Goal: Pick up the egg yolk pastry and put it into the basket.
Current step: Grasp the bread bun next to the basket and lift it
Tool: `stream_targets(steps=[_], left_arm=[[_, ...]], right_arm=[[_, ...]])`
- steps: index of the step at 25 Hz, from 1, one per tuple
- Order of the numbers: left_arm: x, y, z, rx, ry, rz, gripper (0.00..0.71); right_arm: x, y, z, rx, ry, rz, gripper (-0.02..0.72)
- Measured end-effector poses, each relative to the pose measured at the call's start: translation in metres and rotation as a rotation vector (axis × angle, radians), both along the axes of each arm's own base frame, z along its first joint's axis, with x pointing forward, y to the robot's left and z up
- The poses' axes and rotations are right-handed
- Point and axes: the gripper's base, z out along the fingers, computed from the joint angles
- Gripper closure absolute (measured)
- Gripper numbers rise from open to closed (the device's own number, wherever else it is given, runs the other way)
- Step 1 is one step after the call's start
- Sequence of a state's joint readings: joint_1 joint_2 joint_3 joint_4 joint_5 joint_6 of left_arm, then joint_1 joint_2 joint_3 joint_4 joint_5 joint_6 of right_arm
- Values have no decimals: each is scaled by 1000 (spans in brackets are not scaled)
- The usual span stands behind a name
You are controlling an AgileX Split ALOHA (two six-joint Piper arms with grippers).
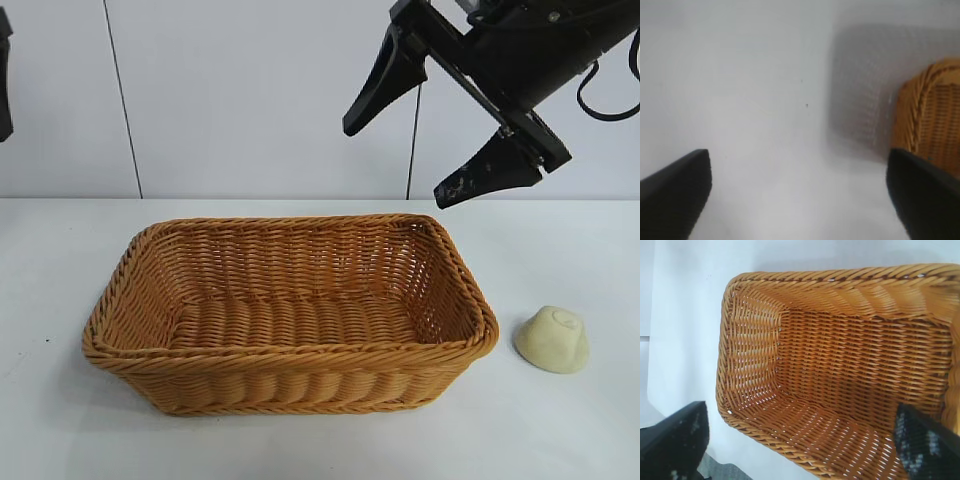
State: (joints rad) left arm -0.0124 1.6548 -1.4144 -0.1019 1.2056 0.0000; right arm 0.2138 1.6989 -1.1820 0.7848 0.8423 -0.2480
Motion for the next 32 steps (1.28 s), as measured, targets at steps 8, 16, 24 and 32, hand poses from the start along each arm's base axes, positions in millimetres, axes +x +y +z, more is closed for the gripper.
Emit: stream_targets(steps=[8,16,24,32], left_arm=[[-120,2,6,8,-18,-36,14],[-214,3,-16,10,-175,-29,14],[-272,4,-29,14,-447,-24,14],[-309,5,-19,21,-702,-31,14]], right_arm=[[0,0,0,0,1,1,10],[0,0,0,0,1,1,10],[-1,0,0,2,12,10,10],[-2,-2,-2,-37,5,29,10]])
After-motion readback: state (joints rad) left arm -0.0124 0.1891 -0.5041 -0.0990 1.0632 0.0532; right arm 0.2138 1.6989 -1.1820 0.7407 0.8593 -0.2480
